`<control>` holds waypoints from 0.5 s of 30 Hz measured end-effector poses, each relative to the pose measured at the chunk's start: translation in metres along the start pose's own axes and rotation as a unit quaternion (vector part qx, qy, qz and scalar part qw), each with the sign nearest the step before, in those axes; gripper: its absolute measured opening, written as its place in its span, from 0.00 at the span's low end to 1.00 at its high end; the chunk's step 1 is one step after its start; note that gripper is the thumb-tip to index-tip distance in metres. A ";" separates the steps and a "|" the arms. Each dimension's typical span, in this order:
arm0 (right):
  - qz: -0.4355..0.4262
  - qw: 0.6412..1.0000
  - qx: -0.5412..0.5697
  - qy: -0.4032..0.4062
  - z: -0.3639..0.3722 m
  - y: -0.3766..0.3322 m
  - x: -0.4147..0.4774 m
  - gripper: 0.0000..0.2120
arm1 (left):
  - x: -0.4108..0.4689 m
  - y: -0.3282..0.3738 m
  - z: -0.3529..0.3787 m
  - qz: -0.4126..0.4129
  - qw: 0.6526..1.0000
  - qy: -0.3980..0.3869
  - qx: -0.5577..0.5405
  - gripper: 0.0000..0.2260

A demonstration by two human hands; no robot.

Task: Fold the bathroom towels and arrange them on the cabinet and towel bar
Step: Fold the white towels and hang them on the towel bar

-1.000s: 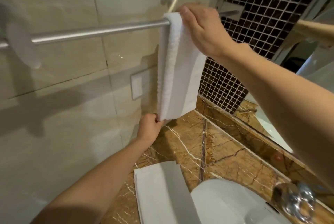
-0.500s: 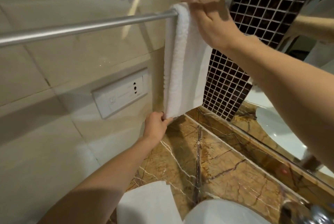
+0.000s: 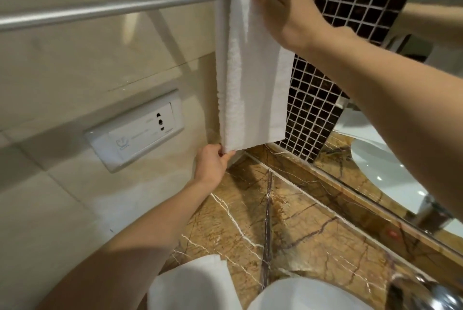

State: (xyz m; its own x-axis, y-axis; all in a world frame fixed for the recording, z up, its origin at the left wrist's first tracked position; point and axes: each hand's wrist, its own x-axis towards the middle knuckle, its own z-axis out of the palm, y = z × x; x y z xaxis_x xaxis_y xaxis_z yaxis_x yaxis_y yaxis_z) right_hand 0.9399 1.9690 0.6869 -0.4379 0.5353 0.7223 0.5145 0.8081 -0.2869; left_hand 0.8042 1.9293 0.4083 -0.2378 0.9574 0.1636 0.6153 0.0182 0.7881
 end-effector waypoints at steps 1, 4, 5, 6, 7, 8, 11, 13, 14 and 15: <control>0.002 1.000 -0.002 0.000 0.001 -0.001 0.000 0.15 | -0.002 0.000 -0.002 -0.001 1.000 0.000 0.002 0.12; 0.008 1.000 -0.013 -0.004 0.001 -0.005 -0.001 0.19 | -0.009 0.000 -0.010 -0.002 1.000 0.001 -0.001 0.10; 0.011 1.000 -0.017 -0.006 0.001 -0.007 -0.002 0.20 | -0.012 0.001 -0.013 0.000 1.000 0.001 -0.002 0.09; 0.018 1.000 -0.022 -0.009 0.001 -0.010 -0.002 0.20 | -0.016 0.002 -0.016 0.002 1.000 0.000 -0.001 0.09; 0.027 0.999 -0.025 -0.014 0.000 -0.013 -0.002 0.20 | -0.019 0.004 -0.020 0.004 1.000 -0.001 0.002 0.09; 0.037 0.999 -0.023 -0.019 0.000 -0.017 -0.002 0.20 | -0.023 0.006 -0.023 0.005 1.000 -0.002 0.006 0.09; 0.051 0.998 -0.027 -0.035 -0.003 -0.026 0.000 0.18 | -0.032 0.009 -0.031 0.008 1.000 -0.008 0.019 0.06; 0.059 0.996 -0.043 -0.042 -0.005 -0.031 0.001 0.18 | -0.038 0.011 -0.036 0.005 0.999 -0.019 0.030 0.07; 0.061 0.996 -0.046 -0.045 -0.005 -0.033 0.000 0.18 | -0.040 0.011 -0.038 0.005 0.999 -0.025 0.040 0.08; 0.059 0.996 -0.047 -0.046 -0.006 -0.035 0.000 0.18 | -0.041 0.012 -0.040 0.003 0.998 -0.028 0.049 0.08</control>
State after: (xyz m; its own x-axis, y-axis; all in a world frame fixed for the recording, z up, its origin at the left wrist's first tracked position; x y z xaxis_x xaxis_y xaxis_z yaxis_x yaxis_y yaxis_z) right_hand 0.9257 1.9390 0.7005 -0.4344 0.6487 0.6249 0.6310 0.7143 -0.3029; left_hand 0.7915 1.8782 0.4352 -0.1925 0.9722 0.1330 0.6885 0.0372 0.7243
